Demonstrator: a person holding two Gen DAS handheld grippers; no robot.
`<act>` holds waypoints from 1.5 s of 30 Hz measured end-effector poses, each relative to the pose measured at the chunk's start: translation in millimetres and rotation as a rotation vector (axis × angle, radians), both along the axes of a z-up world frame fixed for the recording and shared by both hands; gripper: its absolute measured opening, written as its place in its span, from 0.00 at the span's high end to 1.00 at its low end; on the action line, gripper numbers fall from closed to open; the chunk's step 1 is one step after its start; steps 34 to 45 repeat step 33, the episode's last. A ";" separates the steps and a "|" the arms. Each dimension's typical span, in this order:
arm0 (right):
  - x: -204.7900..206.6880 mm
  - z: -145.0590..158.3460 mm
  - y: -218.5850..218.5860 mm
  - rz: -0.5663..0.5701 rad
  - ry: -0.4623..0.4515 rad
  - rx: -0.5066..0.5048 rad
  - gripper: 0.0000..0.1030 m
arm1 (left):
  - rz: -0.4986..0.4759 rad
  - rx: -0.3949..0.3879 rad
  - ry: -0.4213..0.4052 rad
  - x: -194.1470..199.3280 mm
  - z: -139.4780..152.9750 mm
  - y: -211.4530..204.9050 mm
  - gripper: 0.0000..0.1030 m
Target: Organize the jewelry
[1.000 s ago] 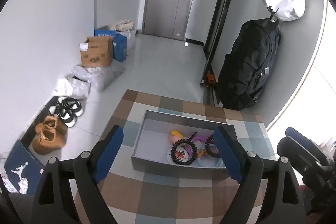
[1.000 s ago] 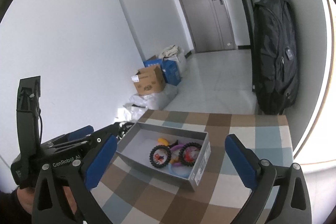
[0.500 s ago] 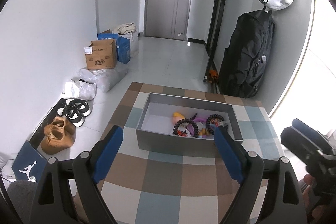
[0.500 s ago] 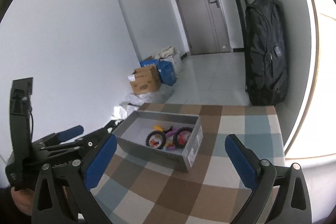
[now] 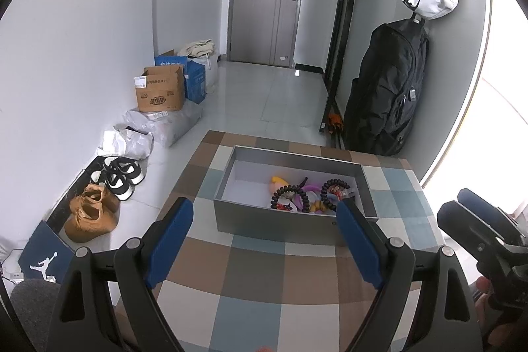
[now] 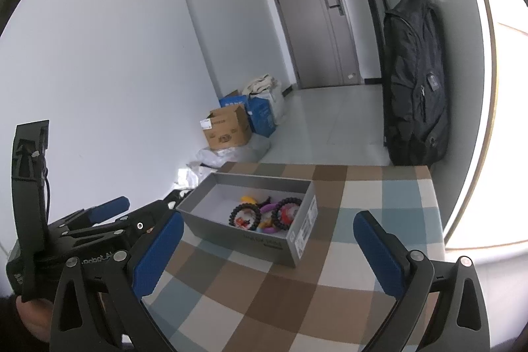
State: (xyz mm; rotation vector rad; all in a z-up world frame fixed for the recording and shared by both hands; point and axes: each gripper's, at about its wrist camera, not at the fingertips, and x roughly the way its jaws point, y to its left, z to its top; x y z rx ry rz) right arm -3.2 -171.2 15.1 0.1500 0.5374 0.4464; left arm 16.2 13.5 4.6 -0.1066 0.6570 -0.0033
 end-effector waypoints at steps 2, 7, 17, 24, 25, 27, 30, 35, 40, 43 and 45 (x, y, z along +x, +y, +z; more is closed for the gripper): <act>-0.6 0.4 0.1 -0.001 0.001 0.000 0.00 | -0.003 0.001 -0.003 -1.3 0.7 -1.5 0.17; -0.4 0.2 0.2 0.000 0.002 -0.001 0.00 | -0.001 -0.003 -0.001 -1.1 -0.1 -1.4 0.17; -0.7 -2.0 2.5 0.008 0.009 -0.004 0.00 | -0.013 -0.019 0.002 0.6 -1.5 -3.2 0.17; 0.6 -3.3 3.1 0.007 0.016 -0.003 0.00 | -0.009 -0.028 0.012 3.8 -3.6 -3.7 0.17; 1.2 -3.7 3.2 0.007 0.020 -0.002 0.00 | -0.008 -0.029 0.013 3.7 -4.2 -2.4 0.17; 2.6 -4.6 3.3 0.008 0.025 0.001 0.00 | -0.006 -0.032 0.016 4.9 -4.3 -2.8 0.17; 3.5 -5.2 3.4 0.009 0.027 0.000 0.00 | 0.002 -0.033 0.016 4.2 -5.3 -1.8 0.17; 3.7 -5.7 3.7 0.010 0.027 0.002 0.00 | 0.003 -0.034 0.008 3.3 -5.6 -1.1 0.17; 3.7 -5.7 3.7 0.010 0.027 0.002 0.00 | 0.003 -0.034 0.008 3.3 -5.6 -1.1 0.17; 3.7 -5.7 3.7 0.010 0.027 0.002 0.00 | 0.003 -0.034 0.008 3.3 -5.6 -1.1 0.17; 3.7 -5.7 3.7 0.010 0.027 0.002 0.00 | 0.003 -0.034 0.008 3.3 -5.6 -1.1 0.17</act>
